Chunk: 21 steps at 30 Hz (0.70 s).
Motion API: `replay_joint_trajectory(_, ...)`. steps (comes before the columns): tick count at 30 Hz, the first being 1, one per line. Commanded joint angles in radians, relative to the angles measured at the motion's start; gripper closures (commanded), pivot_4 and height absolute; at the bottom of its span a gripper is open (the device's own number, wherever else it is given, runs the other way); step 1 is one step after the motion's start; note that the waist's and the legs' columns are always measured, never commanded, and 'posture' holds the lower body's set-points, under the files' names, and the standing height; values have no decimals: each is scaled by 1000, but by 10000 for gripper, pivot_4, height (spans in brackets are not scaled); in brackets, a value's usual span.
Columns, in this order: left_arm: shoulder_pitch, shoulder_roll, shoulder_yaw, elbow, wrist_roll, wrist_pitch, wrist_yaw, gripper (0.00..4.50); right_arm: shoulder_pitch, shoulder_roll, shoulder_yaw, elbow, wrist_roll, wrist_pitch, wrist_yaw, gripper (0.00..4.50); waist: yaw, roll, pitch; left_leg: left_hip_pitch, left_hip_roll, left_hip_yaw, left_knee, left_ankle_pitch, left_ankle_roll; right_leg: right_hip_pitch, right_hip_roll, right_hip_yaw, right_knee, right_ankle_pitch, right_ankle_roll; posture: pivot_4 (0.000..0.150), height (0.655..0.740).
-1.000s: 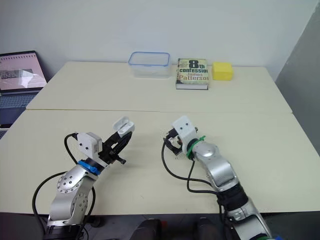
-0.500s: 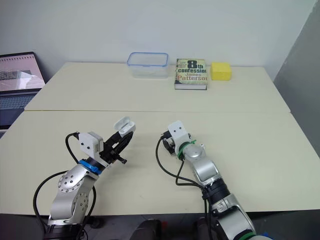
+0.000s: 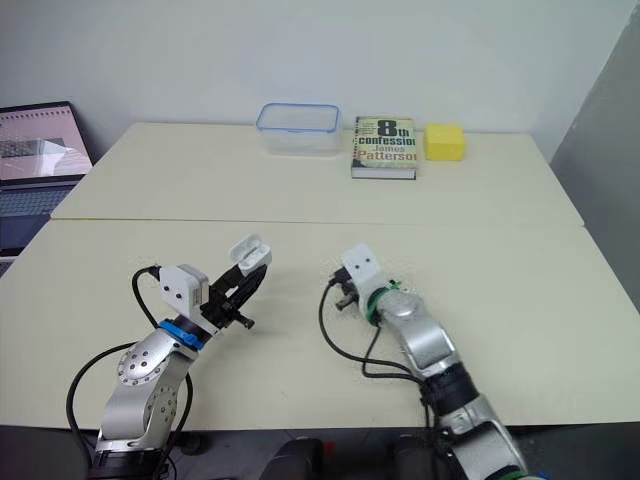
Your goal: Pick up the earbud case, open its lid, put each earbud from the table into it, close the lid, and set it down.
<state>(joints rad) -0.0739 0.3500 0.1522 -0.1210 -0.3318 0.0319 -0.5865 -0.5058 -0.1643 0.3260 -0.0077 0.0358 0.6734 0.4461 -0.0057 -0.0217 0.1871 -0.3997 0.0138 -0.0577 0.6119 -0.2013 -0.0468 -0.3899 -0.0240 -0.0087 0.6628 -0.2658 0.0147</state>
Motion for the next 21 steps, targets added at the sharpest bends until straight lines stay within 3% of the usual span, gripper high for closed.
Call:
replay_joint_trajectory(1, 16, 6, -5, -71, -3, 2, 8, 37346, 48, -231, 23, -247, 100, -85, 328, 40641, 1, 0, 0, 0, 0, 0, 0, 0, 0, 0, 0, 0, -1, -2, 3, 1500, 7400)
replay_joint_trajectory(5, 39, 6, -9, -101, -6, 7, 17, 37346, 138, -507, -38, -345, 207, -217, 620, 40641, 2, 0, 0, 0, 0, -1, 0, 0, 0, 1, 0, -1, -2, -2, 3, 1500, 7400)
replay_joint_trajectory(11, 71, 1, -18, -134, -2, 11, 21, 37346, 179, -810, -37, -170, 116, -524, 882, 40641, -4, 0, 0, 2, 1, 1, 0, 0, 0, 1, 0, 0, -1, -2, 3, 1500, 7400)
replay_joint_trajectory(14, 89, 2, -22, -152, -3, 16, 21, 37346, 160, -867, -22, -39, 58, -666, 946, 40641, -1, 0, 0, 1, 0, 1, 0, 0, 0, 1, 0, 0, -2, -2, 3, 1500, 7400)
replay_joint_trajectory(21, 100, 10, -22, -165, -6, 24, 21, 37346, 135, -869, -15, 103, 12, -763, 1020, 40641, 1, 0, 0, 2, 0, 1, 0, 0, 0, 2, 0, 1, -1, -2, 3, 1500, 7400)
